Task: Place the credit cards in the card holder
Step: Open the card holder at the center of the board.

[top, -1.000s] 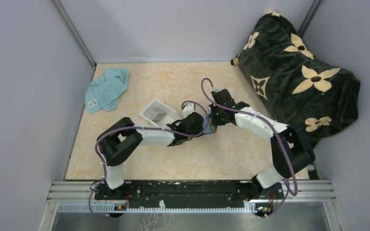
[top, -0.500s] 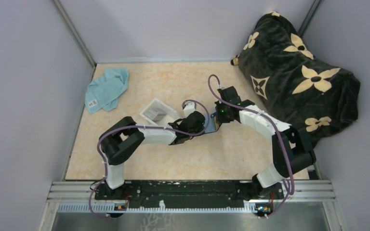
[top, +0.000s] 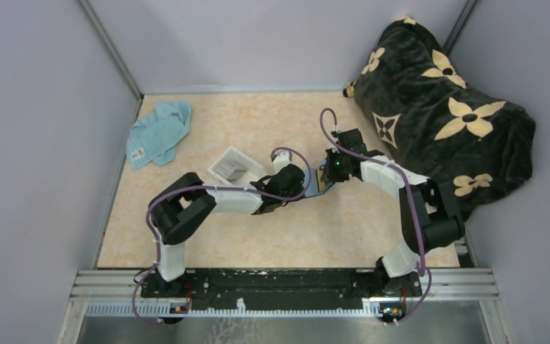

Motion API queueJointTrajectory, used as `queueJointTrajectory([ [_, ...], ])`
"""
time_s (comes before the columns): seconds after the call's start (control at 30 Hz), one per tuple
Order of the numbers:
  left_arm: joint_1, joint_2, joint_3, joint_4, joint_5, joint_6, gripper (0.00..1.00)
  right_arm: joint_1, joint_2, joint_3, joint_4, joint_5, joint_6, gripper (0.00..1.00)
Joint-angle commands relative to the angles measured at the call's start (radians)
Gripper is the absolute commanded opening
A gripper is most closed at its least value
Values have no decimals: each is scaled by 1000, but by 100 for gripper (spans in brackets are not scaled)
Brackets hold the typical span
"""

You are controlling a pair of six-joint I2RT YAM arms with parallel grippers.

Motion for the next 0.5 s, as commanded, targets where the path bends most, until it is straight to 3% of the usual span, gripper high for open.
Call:
queueJointTrajectory([
  [0.0,17,104,-43,-207,26,27,26,-23,26,-15,110,-90,26,0],
  [0.47,28,158,-4,-290,28,65,25,-86,72,-67,196,-205,64,0],
])
